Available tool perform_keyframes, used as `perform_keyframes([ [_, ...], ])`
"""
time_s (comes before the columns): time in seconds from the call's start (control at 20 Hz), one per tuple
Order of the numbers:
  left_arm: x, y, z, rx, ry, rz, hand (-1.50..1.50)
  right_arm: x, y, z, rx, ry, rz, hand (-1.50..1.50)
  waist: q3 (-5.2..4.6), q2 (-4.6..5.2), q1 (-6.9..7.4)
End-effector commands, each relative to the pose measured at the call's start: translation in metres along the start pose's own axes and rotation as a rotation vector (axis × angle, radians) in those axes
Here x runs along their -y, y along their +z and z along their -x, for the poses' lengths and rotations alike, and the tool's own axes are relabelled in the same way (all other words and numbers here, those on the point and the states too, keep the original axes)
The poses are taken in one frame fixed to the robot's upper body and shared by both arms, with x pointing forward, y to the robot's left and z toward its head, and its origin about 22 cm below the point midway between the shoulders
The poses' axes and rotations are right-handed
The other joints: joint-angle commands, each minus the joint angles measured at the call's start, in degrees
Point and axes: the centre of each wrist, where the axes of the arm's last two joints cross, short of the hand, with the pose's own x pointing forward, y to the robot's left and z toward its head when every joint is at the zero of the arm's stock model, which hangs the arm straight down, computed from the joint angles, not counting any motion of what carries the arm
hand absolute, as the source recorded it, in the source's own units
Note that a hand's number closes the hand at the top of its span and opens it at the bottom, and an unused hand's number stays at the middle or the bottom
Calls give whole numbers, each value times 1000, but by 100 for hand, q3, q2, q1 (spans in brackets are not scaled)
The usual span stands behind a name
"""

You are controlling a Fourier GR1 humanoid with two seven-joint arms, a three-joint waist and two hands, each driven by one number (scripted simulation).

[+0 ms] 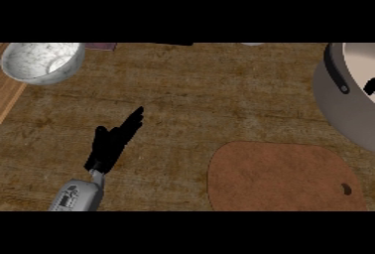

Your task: Pick the can from the cutting board and place it in the pot

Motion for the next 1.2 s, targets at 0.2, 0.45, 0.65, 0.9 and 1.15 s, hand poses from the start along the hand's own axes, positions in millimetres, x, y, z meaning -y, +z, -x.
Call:
perform_keyframes([
  [0.2,-10,7,4,-3,14,-29,0,-6,-43,-43,207,-353,114,-150,21,-11,-149],
  [0.45,-14,13,6,-14,15,-42,0,7,-34,-31,335,-728,321,-150,17,-71,-328],
  [0.65,-16,8,-3,-11,6,-50,0,36,-15,-11,277,-928,479,-150,17,-19,-276],
  [0.9,-6,11,6,-12,16,-31,0,52,21,22,230,-1079,651,-150,20,11,-243],
  [1.15,-15,13,1,8,15,-41,0,46,49,47,240,-1172,693,-150,37,52,-172],
])
